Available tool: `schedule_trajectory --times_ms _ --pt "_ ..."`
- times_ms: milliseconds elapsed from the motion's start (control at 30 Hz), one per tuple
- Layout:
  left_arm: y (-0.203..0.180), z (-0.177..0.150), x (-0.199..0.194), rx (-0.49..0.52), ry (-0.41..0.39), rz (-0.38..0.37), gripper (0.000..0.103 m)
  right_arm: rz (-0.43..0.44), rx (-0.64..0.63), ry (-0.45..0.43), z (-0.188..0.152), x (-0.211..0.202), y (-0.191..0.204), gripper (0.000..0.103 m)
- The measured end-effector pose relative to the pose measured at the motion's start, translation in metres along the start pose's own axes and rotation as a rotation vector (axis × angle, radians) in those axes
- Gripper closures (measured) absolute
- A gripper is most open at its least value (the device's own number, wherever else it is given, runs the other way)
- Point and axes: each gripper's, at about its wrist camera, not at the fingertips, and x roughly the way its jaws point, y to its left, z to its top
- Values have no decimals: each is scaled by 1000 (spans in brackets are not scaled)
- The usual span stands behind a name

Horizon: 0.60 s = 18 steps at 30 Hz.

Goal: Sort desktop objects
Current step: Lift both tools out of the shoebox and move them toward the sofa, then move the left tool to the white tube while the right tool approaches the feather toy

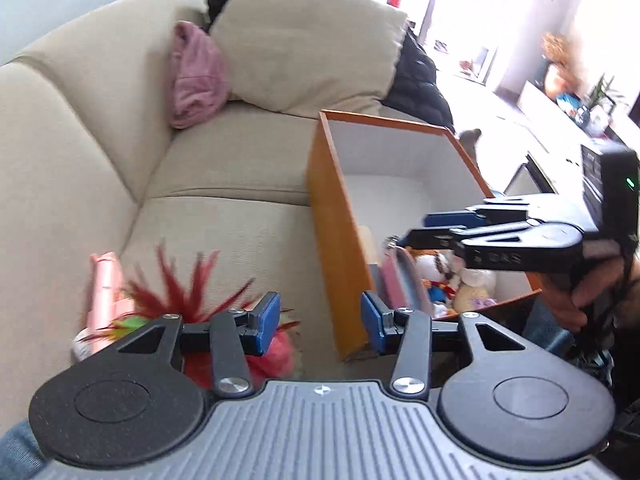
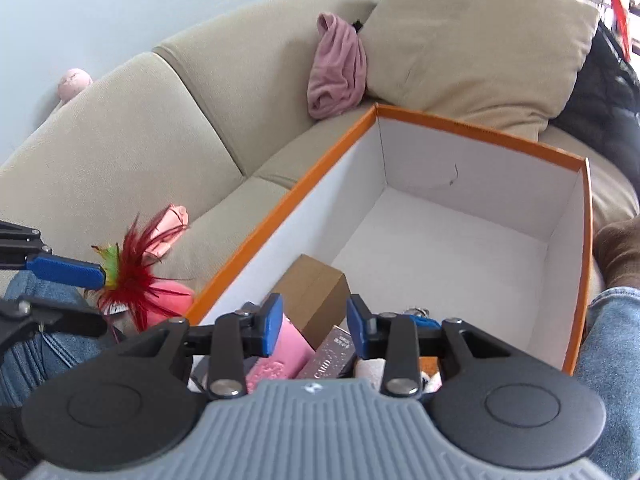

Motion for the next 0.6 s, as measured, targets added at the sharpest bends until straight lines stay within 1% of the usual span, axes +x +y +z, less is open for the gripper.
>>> schedule_trajectory --times_ms 33,67,167,233,300,367,400,433,467,500,533,600 --pt "15 -2 -9 -39 -17 36 50 1 -20 -45 -2 -6 10 64" --pt "31 -3 -18 -79 -33 75 50 -3 -38 -72 -3 -9 18 64" --pt "74 -9 -37 -194 -67 179 54 -4 -52 -118 -1 -12 43 64" --pt "99 -16 -44 -260 -72 214 54 3 -57 -122 2 -10 59 64" --pt "117 -24 -45 -305 -53 228 54 15 -63 -103 5 -1 76 64" --pt "126 -30 -39 -300 -21 250 55 36 -82 -67 7 10 96 65" --pt "130 -32 -34 -299 6 254 54 51 -93 -52 8 15 105 67" --pt "134 -33 -29 -304 31 247 54 73 -107 -30 6 18 116 74" --pt "140 -34 -23 -322 59 231 54 92 -119 -4 6 26 125 79" --pt "148 -34 -18 -351 82 221 54 103 -129 15 7 34 133 79" --pt "155 -33 -13 -379 103 219 54 98 -139 31 7 43 140 79" --pt "168 -32 -2 -405 146 202 54 63 -171 52 5 56 152 79"
